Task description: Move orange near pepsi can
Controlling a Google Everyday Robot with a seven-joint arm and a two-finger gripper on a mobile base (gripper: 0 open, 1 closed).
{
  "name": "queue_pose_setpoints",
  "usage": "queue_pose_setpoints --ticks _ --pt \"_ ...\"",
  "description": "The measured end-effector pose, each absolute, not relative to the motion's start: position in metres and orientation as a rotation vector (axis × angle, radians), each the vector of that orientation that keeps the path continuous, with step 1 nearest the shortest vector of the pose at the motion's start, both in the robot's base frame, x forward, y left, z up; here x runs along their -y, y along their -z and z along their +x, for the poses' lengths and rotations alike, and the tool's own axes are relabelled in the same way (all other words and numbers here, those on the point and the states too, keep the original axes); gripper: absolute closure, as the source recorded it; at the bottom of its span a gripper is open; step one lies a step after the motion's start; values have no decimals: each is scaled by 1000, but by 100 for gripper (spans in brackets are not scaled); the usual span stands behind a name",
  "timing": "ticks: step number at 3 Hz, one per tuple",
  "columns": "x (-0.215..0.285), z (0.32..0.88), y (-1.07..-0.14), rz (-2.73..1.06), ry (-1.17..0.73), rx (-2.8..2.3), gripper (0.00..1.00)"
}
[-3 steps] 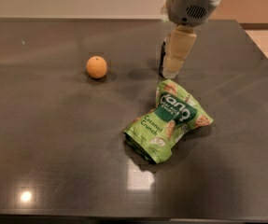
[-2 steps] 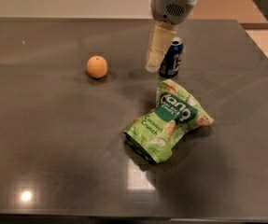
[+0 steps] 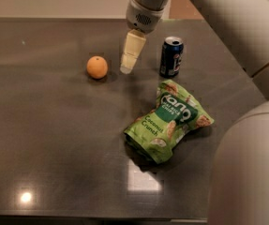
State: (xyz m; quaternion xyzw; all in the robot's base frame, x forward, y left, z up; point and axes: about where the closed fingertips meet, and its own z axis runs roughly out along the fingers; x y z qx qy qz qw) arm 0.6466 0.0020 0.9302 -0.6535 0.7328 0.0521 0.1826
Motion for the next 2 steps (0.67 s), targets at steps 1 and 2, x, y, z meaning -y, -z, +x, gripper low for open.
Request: queue_pose_setpoints --ticks 1,2 --pt "-23 656 -907 -1816 -180 -2100 0" --pt "-39 659 -894 -1795 -192 -2097 0"
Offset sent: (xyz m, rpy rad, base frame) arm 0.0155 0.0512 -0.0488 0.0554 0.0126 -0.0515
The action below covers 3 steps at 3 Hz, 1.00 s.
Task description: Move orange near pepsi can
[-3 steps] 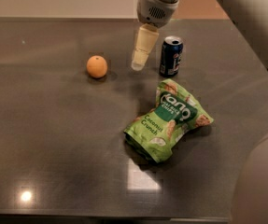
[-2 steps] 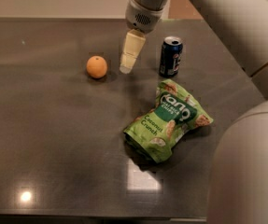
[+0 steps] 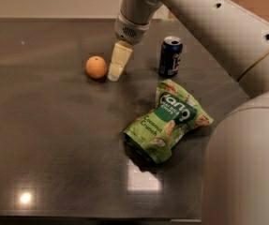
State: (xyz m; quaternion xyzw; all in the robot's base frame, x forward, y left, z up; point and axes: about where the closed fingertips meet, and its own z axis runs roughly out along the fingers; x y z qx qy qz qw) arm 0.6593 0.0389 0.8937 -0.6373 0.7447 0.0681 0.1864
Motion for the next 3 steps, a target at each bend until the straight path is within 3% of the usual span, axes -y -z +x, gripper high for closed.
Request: queue_pose_setpoints --ticks 3 --pt "-64 673 -879 -1753 -191 -2122 0"
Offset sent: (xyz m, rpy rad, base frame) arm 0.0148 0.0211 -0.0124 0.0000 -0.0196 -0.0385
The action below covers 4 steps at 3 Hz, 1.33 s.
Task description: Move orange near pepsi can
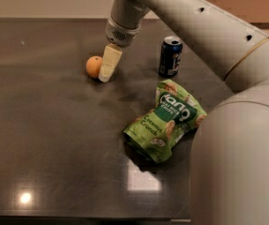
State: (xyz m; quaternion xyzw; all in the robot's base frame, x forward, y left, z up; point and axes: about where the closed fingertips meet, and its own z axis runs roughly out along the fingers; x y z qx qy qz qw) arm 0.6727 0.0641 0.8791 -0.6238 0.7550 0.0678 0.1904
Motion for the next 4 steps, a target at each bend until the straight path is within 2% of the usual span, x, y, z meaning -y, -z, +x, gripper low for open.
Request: queue_pose_setpoints --ticks 3,4 --pt "-102 672 -864 -1756 -245 -2140 0" --pt "-109 675 -860 -1768 -234 -2147 5"
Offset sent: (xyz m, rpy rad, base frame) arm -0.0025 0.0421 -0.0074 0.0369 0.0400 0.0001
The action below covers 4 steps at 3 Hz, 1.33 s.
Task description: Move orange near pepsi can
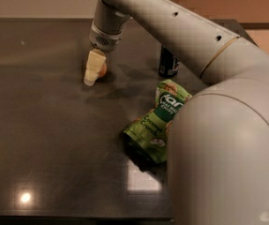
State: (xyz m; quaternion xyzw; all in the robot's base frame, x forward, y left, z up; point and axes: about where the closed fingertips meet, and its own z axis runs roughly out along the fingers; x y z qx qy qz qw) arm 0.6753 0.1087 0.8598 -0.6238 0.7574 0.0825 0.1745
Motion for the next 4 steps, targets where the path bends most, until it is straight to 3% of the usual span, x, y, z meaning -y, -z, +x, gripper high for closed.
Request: queue_pose_setpoints --ticks 1,4 --pt "-113 678 -858 -1783 -220 -2151 21" --pt "-96 681 -861 -1835 -140 -2168 91"
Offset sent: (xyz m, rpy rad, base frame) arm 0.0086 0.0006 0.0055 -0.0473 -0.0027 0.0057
